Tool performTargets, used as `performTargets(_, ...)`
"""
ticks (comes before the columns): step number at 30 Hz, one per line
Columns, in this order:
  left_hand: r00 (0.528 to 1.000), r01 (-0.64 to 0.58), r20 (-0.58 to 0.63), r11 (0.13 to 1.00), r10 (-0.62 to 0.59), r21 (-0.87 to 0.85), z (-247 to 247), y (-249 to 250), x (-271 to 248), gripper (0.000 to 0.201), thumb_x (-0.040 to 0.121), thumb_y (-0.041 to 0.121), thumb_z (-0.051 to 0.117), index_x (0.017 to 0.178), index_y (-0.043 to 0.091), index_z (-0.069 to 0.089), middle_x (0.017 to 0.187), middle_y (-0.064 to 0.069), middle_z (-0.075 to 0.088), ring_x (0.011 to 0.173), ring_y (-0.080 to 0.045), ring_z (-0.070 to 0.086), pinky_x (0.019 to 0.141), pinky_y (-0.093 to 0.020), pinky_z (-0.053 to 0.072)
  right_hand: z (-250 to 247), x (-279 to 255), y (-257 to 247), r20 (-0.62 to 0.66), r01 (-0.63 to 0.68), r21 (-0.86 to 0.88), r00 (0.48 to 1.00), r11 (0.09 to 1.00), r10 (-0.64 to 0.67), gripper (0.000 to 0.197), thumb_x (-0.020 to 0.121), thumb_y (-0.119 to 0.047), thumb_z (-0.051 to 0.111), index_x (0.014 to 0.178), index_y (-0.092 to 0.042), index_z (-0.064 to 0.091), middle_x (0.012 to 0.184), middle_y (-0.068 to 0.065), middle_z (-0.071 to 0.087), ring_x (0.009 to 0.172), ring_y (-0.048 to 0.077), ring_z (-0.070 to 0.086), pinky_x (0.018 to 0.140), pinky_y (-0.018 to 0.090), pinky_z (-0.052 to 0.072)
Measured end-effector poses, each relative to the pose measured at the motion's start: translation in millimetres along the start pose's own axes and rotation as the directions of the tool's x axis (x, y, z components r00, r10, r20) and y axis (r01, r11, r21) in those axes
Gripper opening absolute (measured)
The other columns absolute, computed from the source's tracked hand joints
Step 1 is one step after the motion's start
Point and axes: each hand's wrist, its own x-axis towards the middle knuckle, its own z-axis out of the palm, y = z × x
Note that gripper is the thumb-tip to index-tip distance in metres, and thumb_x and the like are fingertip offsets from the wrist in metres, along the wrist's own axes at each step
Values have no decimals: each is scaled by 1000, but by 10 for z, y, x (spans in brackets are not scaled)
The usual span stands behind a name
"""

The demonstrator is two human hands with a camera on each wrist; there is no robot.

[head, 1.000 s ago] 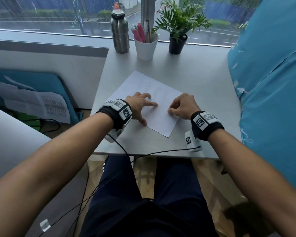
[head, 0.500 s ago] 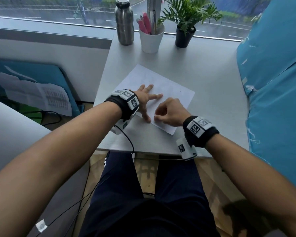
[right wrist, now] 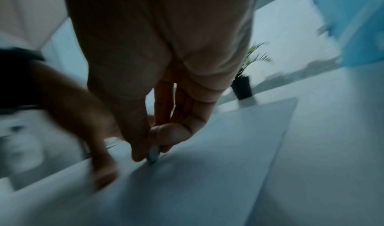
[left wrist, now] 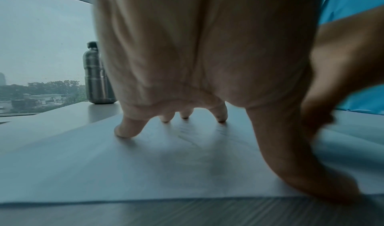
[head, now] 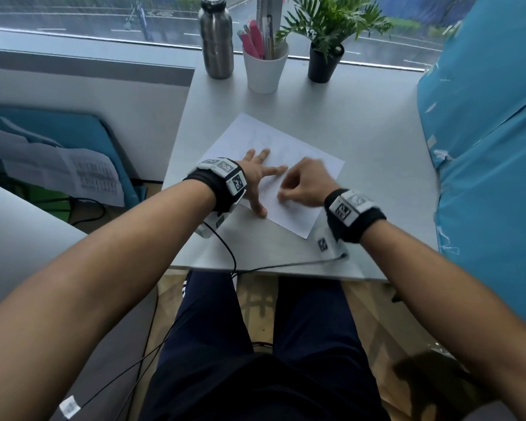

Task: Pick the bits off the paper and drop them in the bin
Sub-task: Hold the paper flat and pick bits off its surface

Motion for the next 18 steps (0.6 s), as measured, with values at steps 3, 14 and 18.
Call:
performTargets(3,1000,-9,1,1000,9,12,1,-8,1,129,59,54,88,150,53,-3,160,1,-26,148,-28,-20,114,-62,8,76,-63,-71,116,81,-35,990,996,-77,10,75,-20,80,79,-10,79,76,-6,71,61,-11,54,60,2,38)
performTargets(14,1000,-6,18,1000,6,24,-8,35,-31,128,60,54,87,150,52,-4,160,0,-26,148,-30,-20,113,-64,10,-104,136,69,-46,-39,39,998,998,41,13,70,-21,83,78,-11,80,70,-2,72,49,-9,56,51,1,37)
performTargets(18,1000,-16,12,999,16,27,-18,36,-36,127,60,53,87,151,51,-2,160,-1,-27,147,-31,-21,111,-67,11,58,35,-81,38,52,-46,998,998,-50,13,71,-20,82,77,-9,79,74,4,74,62,8,62,60,10,42)
